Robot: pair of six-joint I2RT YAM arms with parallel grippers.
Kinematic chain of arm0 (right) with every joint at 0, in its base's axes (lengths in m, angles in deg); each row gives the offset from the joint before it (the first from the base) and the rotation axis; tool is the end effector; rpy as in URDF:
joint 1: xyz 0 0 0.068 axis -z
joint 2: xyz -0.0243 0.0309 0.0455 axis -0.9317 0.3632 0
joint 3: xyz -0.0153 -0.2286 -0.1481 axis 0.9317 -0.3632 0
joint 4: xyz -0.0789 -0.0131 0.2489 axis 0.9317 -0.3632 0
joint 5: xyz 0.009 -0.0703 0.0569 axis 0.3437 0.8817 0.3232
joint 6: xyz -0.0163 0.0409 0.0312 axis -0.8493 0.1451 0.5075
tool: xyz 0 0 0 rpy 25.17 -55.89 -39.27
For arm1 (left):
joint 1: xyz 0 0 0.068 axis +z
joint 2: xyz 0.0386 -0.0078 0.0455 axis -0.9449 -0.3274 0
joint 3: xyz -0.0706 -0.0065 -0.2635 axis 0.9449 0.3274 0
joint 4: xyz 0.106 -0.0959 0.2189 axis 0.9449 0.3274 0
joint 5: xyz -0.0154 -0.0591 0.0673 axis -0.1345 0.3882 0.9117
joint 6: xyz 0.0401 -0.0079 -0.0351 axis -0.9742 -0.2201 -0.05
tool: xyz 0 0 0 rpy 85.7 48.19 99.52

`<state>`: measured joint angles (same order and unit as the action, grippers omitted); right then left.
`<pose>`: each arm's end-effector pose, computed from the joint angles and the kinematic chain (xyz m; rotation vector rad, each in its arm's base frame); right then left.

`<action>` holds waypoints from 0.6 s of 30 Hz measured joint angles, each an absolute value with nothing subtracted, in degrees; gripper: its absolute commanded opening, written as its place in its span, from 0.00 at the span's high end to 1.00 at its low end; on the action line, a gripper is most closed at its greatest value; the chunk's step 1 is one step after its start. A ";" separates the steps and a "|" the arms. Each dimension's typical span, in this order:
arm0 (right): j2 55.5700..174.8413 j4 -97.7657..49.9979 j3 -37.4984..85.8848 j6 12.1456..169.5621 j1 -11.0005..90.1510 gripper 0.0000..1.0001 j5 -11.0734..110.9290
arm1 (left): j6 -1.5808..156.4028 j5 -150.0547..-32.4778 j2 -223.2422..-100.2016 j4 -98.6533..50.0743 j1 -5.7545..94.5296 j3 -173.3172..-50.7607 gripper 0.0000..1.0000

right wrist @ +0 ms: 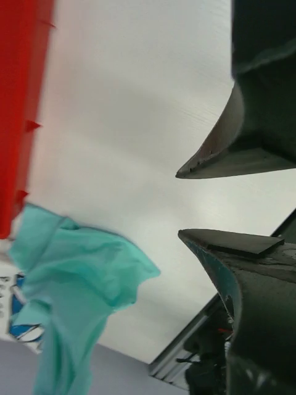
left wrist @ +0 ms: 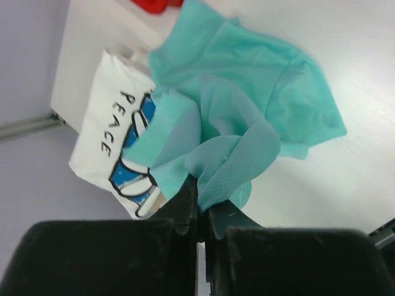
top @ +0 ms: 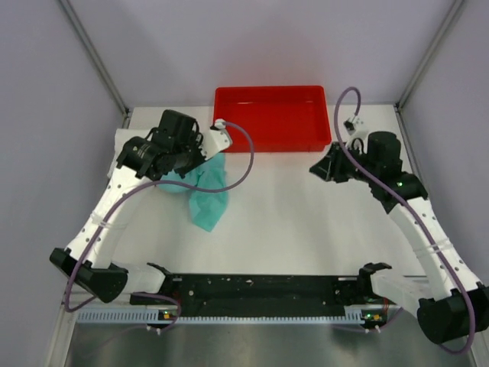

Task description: Fold and stack the t-shirts

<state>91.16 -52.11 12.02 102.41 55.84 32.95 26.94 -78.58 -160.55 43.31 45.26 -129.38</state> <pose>0.2028 0.0614 0.3815 -0.1942 1.9961 0.7746 0.2165 -0.1009 0.4060 1.2805 2.0931 0.1966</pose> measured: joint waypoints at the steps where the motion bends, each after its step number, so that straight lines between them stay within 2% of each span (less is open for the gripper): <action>1: 92.06 -52.06 8.81 102.85 54.79 0.48 31.85 | 27.35 -78.49 -161.47 43.81 43.71 -131.31 1.00; 7: 91.97 -51.34 2.78 105.60 53.87 0.24 32.79 | 28.77 -77.84 -165.69 43.24 30.86 -144.53 1.00; 10: 91.42 -51.49 1.00 105.51 53.85 0.13 36.60 | 29.01 -78.91 -165.34 42.43 27.80 -145.54 1.00; 14: 91.27 -53.55 -2.14 104.57 53.06 0.12 43.42 | 29.47 -77.97 -162.56 40.25 28.15 -136.97 1.00; 18: 91.73 -53.59 -5.42 104.05 45.39 0.16 48.86 | 30.06 -77.86 -159.92 40.20 31.12 -123.37 1.00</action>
<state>91.73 -53.59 -5.42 104.05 45.39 48.86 30.06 -77.86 -159.92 40.20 31.12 -123.37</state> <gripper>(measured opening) 0.872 0.018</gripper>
